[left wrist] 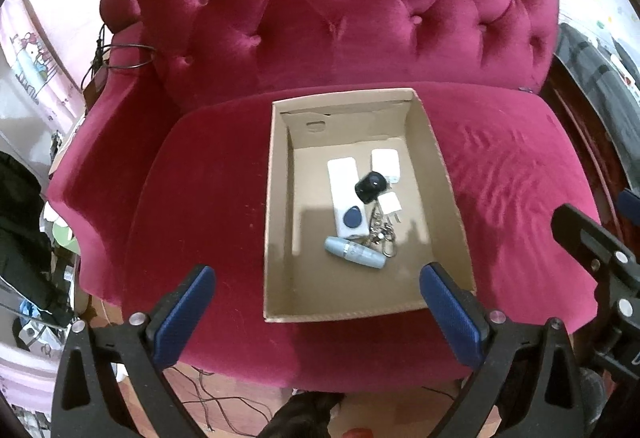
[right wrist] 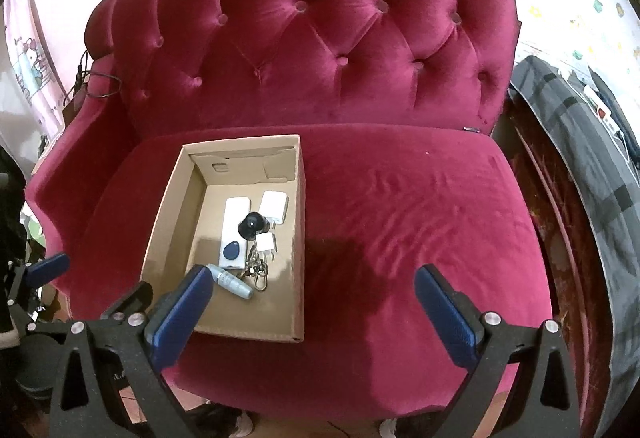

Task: Organize rigid objects

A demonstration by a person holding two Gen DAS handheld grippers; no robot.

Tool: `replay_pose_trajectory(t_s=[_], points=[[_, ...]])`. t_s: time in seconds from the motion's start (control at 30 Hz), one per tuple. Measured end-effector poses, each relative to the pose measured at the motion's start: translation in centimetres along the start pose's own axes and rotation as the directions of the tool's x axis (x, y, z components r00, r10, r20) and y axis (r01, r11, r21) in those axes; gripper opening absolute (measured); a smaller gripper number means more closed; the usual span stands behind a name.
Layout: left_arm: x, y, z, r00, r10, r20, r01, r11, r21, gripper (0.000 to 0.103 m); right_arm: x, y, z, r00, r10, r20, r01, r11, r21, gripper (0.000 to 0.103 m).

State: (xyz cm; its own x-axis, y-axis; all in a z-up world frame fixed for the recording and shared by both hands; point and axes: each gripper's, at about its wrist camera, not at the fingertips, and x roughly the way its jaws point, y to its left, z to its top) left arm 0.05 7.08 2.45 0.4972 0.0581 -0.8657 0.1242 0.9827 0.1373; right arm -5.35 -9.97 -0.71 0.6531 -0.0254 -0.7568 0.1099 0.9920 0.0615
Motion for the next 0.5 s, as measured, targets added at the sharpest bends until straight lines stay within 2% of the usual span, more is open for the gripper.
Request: replay_pose_trajectory(t_s=[0.13, 0.5], points=[[-0.6, -0.4, -0.3, 0.999, -0.040, 0.002, 0.040, 0.999, -0.002, 0.103, -0.3, 0.0, -0.2, 1.000, -0.007, -0.003, 0.007, 1.000, -0.011, 0.103], [-1.1, -0.8, -0.3, 1.000, -0.026, 0.010, 0.026, 1.000, 0.009, 0.103, -0.7, -0.1, -0.4, 1.000, -0.008, -0.005, 0.008, 1.000, -0.015, 0.103]])
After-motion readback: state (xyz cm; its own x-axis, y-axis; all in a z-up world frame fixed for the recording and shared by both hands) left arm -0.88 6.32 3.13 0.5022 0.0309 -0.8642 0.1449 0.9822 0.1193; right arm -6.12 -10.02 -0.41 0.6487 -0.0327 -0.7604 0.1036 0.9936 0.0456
